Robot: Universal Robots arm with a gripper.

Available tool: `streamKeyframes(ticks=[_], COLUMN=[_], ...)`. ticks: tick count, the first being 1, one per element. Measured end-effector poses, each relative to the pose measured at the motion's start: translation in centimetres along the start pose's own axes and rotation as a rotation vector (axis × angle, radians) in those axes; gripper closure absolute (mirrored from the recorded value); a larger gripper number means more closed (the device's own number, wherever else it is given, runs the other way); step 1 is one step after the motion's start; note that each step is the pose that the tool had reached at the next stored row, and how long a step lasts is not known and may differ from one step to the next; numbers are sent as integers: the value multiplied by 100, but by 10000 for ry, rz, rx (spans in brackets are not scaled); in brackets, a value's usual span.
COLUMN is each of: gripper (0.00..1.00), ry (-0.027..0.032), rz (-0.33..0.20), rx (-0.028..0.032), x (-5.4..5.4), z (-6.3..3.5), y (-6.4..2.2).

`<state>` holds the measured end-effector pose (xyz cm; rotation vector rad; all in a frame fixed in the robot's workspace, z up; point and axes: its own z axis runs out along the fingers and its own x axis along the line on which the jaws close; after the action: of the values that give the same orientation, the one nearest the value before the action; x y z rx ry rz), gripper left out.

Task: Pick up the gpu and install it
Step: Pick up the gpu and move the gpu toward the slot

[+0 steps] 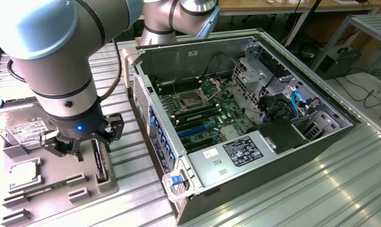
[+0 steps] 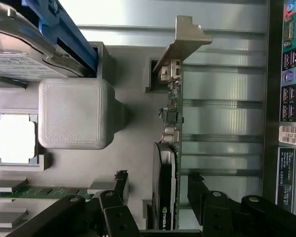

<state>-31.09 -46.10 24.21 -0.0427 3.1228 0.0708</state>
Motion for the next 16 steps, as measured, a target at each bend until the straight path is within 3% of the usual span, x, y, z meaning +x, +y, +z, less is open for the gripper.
streamKeyframes(ticks=[1,2,3,4,5,6,8,11,16], gripper=[40,40,40,66,72,72,72,72,72], ry=[30,90,84,84,84,82,83,83,84], rz=[2,62,201,200,200,200,201,201,200], rx=[-1,88,90,90,90,87,88,88,89], x=[0,-39,-41,-41,-41,-41,-43,-44,-46], z=[58,118,183,185,185,185,79,1,-86], y=[-3,59,55,55,55,55,60,64,67])
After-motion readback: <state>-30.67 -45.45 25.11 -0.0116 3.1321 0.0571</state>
